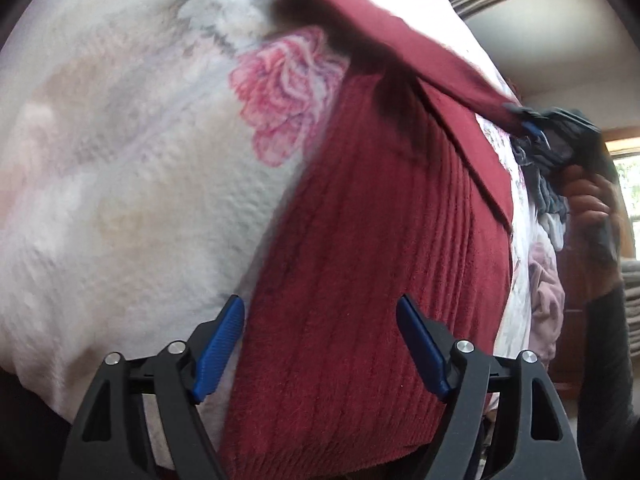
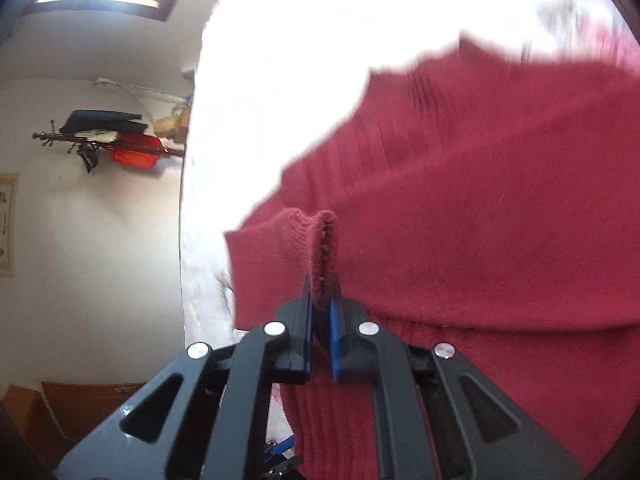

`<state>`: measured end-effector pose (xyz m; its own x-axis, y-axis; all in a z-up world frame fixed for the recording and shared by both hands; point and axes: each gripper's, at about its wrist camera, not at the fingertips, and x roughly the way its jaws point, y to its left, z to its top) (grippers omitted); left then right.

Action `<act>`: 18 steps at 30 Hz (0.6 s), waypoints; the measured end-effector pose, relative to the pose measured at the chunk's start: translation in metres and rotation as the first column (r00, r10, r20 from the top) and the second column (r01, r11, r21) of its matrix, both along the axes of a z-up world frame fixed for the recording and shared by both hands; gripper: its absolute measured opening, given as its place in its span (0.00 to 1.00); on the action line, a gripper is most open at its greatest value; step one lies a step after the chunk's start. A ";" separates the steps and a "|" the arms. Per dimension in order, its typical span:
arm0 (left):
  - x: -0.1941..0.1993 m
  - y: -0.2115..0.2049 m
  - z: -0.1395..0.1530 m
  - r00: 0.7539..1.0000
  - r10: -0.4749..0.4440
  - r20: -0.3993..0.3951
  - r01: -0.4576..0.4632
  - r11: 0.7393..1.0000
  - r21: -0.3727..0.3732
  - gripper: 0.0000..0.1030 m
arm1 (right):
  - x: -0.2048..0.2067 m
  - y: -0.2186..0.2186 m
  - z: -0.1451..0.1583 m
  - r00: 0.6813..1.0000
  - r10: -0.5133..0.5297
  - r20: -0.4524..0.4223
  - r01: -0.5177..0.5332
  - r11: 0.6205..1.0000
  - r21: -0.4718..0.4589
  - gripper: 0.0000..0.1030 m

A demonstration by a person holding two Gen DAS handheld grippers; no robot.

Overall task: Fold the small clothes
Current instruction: 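Lay the second sleeve across the sweater body with the right tool and release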

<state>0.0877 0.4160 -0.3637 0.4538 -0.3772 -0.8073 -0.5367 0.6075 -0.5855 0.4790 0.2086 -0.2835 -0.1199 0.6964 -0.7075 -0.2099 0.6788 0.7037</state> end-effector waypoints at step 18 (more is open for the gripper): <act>0.045 0.023 0.060 0.992 -0.041 0.116 0.031 0.995 0.090 0.76 | 0.050 -0.162 0.039 0.969 -0.175 0.174 0.199 0.970 -0.137 0.05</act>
<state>0.1330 0.4393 -0.3036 0.5351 -0.3247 -0.7799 -0.4440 0.6773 -0.5866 0.5291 0.0471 -0.2448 0.1252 0.5779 -0.8065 -0.1700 0.8133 0.5564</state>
